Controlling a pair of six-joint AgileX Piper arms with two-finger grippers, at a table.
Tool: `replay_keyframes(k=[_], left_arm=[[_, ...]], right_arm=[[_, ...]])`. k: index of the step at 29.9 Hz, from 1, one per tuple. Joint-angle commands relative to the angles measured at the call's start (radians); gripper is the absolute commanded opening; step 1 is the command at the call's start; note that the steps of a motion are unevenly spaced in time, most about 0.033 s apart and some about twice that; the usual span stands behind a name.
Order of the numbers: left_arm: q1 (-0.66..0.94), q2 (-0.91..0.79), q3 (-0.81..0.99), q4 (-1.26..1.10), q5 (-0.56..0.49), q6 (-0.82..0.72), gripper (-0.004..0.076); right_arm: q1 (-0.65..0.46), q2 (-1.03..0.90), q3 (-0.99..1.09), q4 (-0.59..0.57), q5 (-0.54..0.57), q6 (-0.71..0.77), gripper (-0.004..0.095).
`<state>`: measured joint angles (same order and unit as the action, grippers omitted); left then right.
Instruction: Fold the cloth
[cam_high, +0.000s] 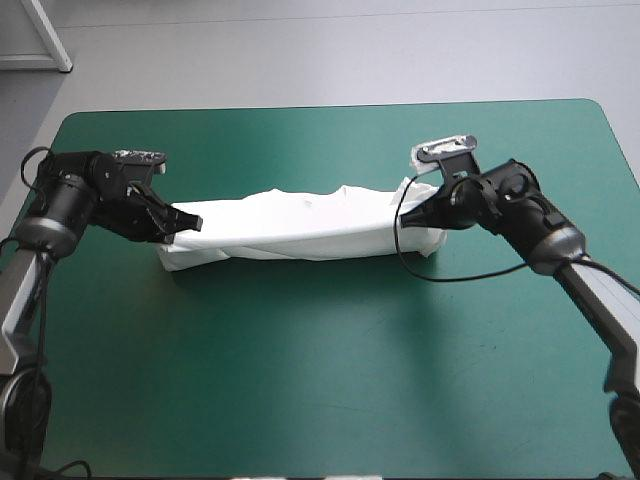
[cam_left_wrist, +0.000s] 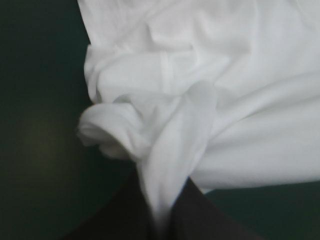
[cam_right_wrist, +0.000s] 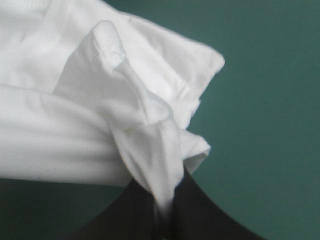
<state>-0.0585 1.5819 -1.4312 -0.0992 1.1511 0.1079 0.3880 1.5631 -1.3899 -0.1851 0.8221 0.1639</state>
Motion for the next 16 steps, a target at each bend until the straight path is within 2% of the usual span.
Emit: replay_keyframes(k=[1,7,13,14,16], left_arm=[[0.009,0.073,-0.155,-0.017,-0.011,0.026,-0.0008],[0.009,0.277,-0.369,-0.006,-0.022,0.026,-0.0007],[0.009,0.408,-0.418,-0.006,-0.108,0.018,-0.0007],[0.009,0.421,-0.418,-0.015,-0.11,0.013,0.0],[0.007,0.436,-0.418,-0.017,-0.1,0.013,0.0059]], right_arm=[[-0.039,0.074,-0.135,-0.046,-0.089,-0.005,-0.0019],[-0.084,0.259,-0.314,-0.042,-0.146,-0.001,-0.0019],[-0.09,0.396,-0.406,-0.036,-0.167,-0.001,-0.0004],[-0.091,0.413,-0.413,-0.02,-0.167,-0.001,0.003],[-0.093,0.436,-0.418,0.02,-0.171,-0.001,0.016]])
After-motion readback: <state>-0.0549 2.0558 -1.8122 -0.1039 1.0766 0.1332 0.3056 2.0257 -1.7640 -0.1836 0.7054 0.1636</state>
